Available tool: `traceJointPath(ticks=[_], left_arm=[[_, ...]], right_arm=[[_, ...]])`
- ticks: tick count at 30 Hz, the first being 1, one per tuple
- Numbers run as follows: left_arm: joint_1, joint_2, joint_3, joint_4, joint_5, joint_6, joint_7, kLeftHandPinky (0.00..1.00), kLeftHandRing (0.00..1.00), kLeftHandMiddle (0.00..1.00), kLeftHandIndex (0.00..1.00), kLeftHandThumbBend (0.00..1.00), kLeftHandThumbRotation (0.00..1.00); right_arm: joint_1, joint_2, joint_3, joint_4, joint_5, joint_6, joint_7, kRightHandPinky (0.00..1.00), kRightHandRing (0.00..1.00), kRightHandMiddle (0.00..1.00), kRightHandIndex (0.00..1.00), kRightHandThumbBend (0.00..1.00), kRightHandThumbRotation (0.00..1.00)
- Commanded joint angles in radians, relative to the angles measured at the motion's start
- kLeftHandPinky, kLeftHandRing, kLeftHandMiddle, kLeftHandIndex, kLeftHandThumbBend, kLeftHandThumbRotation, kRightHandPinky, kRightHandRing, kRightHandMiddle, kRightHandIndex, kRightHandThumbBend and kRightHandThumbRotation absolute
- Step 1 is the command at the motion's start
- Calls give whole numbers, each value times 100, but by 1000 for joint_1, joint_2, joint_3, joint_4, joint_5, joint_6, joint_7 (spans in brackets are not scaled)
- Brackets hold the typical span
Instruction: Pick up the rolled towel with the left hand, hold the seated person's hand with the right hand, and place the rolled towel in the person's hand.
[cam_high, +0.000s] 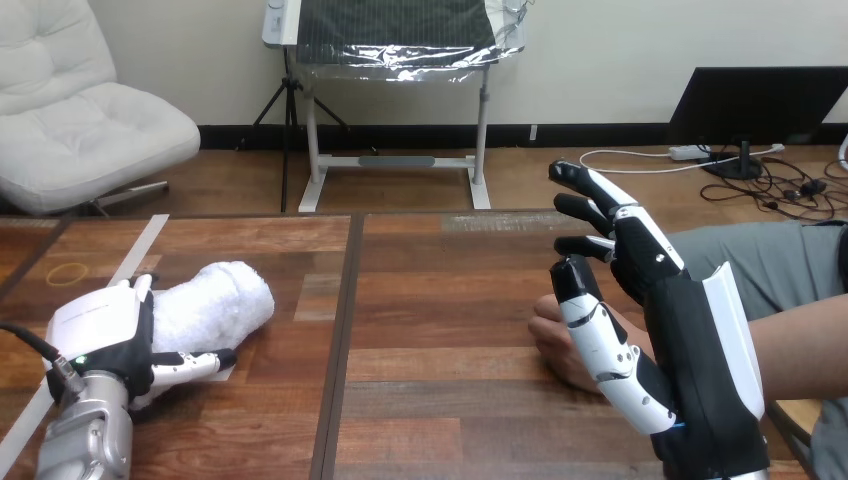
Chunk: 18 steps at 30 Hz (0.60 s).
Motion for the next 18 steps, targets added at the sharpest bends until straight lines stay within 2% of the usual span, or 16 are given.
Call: traceJointPath(ticks=[1, 3, 8, 13, 18], left_arm=[[-4, -11, -29, -8, -11, -27, 21, 85, 90, 93, 92, 78, 52], [1, -12, -26, -15, -17, -30, 31, 79, 86, 90, 89, 77, 45], [9, -18, -16, -27, -35, -38, 57, 73, 81, 85, 85, 76, 36], [22, -23, -3, -42, -61, -56, 89, 61, 70, 75, 77, 78, 24], [29, -21, 0, -48, -85, -78, 93, 55, 65, 70, 72, 78, 16]], right_arm=[[-55, -8, -12, -36, 11, 0, 6, 72, 84, 88, 84, 33, 71], [-54, -8, -12, -34, 12, 0, 8, 72, 85, 88, 84, 33, 71], [-52, -7, -14, -37, 7, 4, 11, 73, 85, 88, 84, 33, 71], [-49, -6, -15, -40, 5, 10, 10, 72, 84, 87, 84, 33, 71], [-54, -7, -16, -36, 9, 7, 10, 72, 83, 86, 82, 33, 71]])
